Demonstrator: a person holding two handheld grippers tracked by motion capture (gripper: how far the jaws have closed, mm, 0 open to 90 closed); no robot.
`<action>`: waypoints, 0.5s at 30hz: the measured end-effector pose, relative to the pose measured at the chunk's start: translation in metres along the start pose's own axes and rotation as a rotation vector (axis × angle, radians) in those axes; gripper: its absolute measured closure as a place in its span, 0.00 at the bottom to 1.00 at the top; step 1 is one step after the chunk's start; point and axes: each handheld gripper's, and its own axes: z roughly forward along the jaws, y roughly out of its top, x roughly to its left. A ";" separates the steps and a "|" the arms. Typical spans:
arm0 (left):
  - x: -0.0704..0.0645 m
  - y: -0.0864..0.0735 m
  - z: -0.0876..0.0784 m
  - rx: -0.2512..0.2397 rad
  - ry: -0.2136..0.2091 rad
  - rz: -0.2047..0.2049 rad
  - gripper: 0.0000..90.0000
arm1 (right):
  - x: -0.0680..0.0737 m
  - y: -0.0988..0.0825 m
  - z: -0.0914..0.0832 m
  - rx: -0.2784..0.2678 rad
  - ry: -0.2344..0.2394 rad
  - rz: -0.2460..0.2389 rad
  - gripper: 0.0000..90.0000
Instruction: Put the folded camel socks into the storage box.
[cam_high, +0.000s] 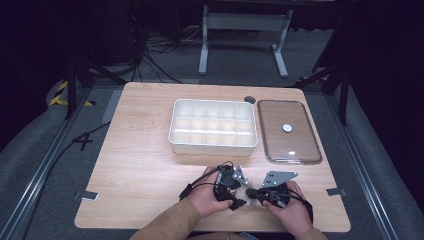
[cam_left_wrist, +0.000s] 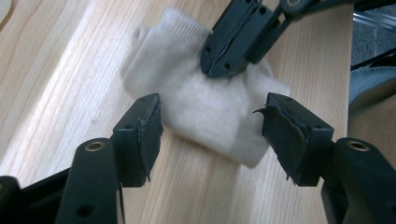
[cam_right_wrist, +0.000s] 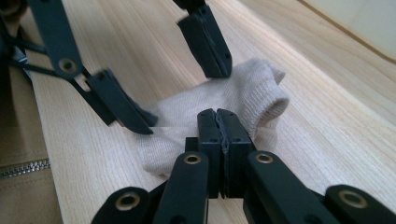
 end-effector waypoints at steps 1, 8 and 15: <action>0.000 0.000 0.000 0.002 0.000 0.001 0.40 | 0.000 0.000 0.000 0.005 0.000 0.003 0.99; -0.004 -0.001 0.006 0.000 0.027 0.009 0.36 | -0.002 -0.002 0.000 0.025 0.009 -0.002 0.99; -0.006 -0.001 0.010 0.001 0.041 -0.003 0.34 | -0.007 -0.006 -0.001 0.039 0.026 0.038 0.99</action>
